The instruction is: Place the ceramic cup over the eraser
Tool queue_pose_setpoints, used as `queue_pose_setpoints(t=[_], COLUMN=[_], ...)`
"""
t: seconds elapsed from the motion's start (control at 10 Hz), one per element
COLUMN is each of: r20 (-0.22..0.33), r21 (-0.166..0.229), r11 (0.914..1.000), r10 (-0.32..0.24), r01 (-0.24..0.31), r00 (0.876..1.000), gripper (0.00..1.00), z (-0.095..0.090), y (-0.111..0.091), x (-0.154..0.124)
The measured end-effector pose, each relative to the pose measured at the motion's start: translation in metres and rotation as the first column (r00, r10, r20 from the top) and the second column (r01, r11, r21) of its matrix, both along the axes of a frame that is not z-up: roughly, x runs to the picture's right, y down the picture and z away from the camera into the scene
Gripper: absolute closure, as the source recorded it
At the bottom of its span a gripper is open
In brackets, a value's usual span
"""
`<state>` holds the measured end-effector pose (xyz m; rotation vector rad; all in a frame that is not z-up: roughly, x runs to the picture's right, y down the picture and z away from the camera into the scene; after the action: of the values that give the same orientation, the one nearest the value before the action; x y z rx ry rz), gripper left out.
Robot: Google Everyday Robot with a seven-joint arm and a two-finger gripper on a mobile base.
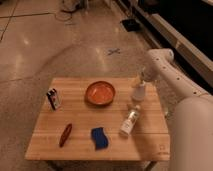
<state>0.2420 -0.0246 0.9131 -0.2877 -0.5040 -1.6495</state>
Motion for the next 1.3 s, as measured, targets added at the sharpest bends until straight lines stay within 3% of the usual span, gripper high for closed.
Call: queue_pose_setpoints(t=[0.6,0.9,1.2,1.3], r20=[-0.028,-0.066,-0.098,-0.098], r21=[0.005,-0.022,-0.072,-0.08], r11=[1.0,0.9997,0.9969,0.9962], r10=[0.005,-0.009,-0.037,-0.043], r01=[-0.005,0.008,0.03,0.035], r00=[1.0,0.998,0.995,0.994], gripper=[0.24,0.54,0.85,0.9], z=[0.02,0.025,0.027,0.026], y=[-0.002,0.003,0.014,0.015], x=[-0.005,-0.004,-0.005,-0.007])
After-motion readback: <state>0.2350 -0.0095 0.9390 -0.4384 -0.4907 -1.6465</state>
